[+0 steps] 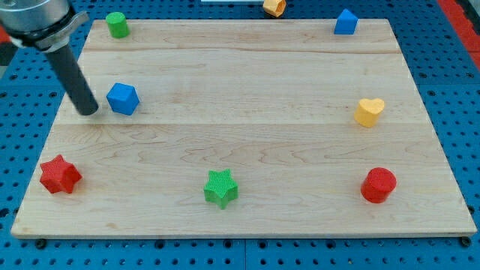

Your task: Place the blue cube to the vertically top right side of the green star

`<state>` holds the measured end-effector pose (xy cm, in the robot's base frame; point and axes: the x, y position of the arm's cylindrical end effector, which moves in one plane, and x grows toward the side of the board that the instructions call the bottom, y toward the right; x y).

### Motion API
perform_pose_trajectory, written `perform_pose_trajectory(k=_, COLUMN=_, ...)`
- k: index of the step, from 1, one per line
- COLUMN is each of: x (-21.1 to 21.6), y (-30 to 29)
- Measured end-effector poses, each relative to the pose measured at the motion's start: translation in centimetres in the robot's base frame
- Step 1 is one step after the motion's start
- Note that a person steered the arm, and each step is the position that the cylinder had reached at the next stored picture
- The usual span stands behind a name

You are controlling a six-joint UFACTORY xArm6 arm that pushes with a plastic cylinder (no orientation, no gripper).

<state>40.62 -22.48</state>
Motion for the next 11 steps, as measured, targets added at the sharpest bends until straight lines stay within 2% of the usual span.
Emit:
perform_pose_trajectory(k=1, x=-2.7, y=3.5)
perform_pose_trajectory(k=3, x=-1.3, y=15.1)
perform_pose_trajectory(k=4, x=1.7, y=12.6)
perform_pose_trajectory(k=7, x=9.5, y=11.8)
perform_pose_trajectory(k=8, x=9.1, y=14.8)
perform_pose_trajectory(k=9, x=6.2, y=14.9)
perform_pose_trajectory(k=11, x=1.2, y=21.2)
